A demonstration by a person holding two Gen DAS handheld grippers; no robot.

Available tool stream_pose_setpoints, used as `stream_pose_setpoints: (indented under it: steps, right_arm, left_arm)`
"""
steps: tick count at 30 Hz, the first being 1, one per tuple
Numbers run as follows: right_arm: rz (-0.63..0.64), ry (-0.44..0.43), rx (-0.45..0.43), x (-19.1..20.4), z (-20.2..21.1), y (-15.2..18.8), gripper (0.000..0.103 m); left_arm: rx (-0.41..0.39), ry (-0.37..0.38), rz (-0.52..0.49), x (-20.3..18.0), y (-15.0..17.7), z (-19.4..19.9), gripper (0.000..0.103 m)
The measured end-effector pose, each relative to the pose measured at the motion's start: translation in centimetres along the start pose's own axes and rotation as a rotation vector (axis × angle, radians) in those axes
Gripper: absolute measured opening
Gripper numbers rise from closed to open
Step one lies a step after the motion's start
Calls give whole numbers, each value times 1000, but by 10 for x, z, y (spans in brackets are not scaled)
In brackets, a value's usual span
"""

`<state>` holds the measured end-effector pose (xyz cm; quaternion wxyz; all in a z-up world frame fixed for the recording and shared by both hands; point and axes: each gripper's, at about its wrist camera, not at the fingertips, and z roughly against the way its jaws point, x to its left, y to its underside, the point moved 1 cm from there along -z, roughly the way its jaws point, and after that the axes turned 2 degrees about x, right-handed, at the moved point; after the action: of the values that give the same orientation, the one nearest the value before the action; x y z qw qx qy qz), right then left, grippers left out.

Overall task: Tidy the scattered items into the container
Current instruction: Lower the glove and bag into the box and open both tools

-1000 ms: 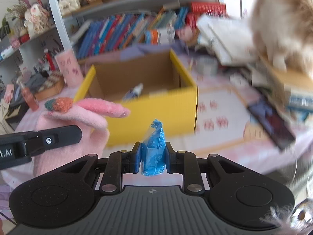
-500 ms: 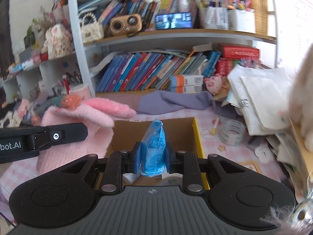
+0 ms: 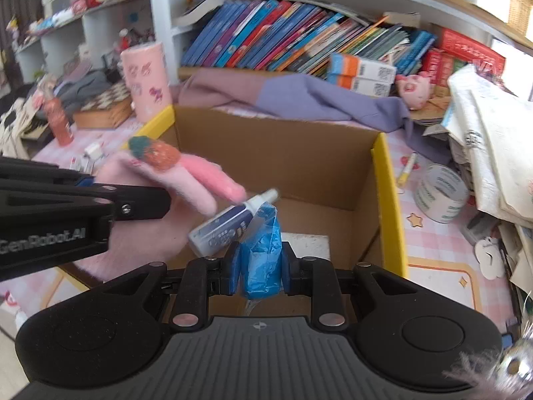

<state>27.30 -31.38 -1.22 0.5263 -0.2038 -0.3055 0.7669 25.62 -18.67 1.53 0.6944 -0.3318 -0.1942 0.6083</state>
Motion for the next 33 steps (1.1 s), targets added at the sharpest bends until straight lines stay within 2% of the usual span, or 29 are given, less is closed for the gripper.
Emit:
stream_pose_setpoints:
  steps: [6,13,19,22,25,26,27,28,30,33]
  right_arm:
    - [14,-27,54,-1,-12,0,23]
    - [-12,-51,79,-6,-18,1,23]
    - [-33,-49,87,-8,-23,1,23]
    - [-38,-41,77,-9,-22,1,24]
    - [-60,-28,47,-11,-17,1,30]
    - [-71,-21,35,-13,-15,0,32]
    - [-84,-13,24,-15,-12,-2,38]
    - [-98,-8,12,-17,-9,-3,42]
    - [-113,-18,-19,-20,0,-5,45]
    - [-103,-1,-80,-18,15,-6,57]
  left_arm:
    - [48,-11,10,4,6,-15,12]
    - [108,-9,8,7,13,-24,16]
    - [109,-12,-5,6,18,-25,17]
    - [84,-26,-10,4,16,-20,19]
    - [27,-47,-10,2,13,-9,30]
    - [10,-67,-9,1,12,-6,38]
    - [-6,-94,-6,0,10,-2,48]
    - [-24,-114,0,0,8,2,53]
    - [-73,-114,24,1,5,14,69]
    - [-137,-88,55,4,2,32,74]
